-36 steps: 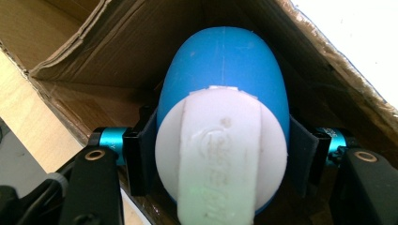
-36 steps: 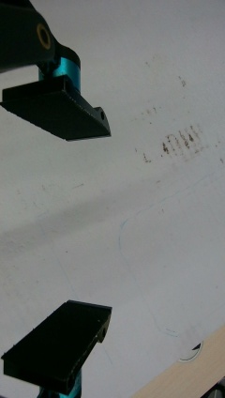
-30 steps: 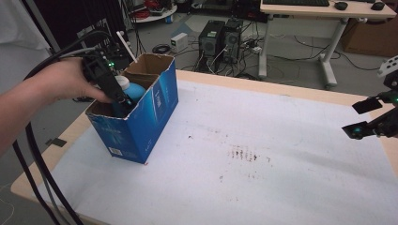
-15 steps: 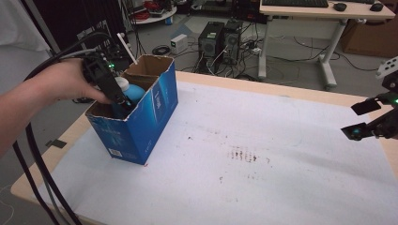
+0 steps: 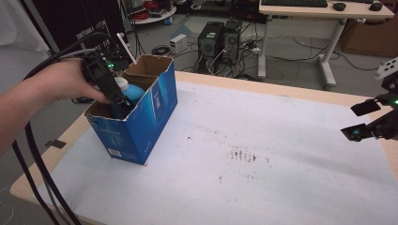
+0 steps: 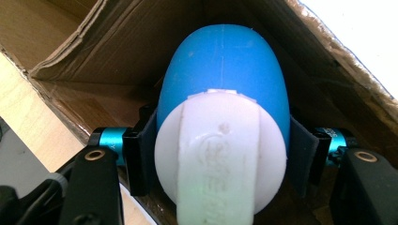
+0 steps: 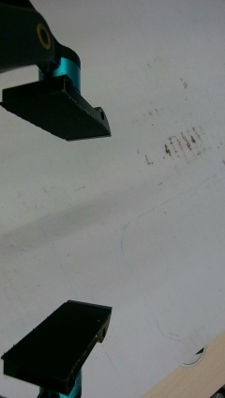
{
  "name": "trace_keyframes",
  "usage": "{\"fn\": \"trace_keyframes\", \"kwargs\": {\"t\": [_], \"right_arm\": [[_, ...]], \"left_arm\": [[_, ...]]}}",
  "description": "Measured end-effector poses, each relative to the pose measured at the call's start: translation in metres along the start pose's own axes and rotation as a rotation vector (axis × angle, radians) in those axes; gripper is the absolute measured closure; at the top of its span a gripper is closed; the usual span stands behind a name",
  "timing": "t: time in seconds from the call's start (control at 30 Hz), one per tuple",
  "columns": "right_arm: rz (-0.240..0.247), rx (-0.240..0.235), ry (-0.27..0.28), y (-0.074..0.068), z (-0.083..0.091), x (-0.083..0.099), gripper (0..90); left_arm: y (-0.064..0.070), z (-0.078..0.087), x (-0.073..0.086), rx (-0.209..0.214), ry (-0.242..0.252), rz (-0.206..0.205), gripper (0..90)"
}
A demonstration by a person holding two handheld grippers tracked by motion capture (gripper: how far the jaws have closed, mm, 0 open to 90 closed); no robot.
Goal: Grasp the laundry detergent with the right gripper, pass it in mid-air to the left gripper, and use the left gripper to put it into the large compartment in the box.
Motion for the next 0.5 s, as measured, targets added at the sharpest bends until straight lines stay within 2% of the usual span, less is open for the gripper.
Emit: {"fn": "trace_keyframes", "kwargs": {"t": [0.5], "right_arm": [[-0.001, -0.005, 0.000, 0.0002, -0.0007, 0.0023, 11.8]], "left_arm": [[0.0003, -0.0007, -0.0023, -0.004, -0.018, -0.016, 37.1]]}}
Point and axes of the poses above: each handheld gripper's, and its own axes: z roughly backward along the jaws, x roughly out of its underside, y roughly to its right, the point moved 1 cm from there along -z, roughly forward along the jaws
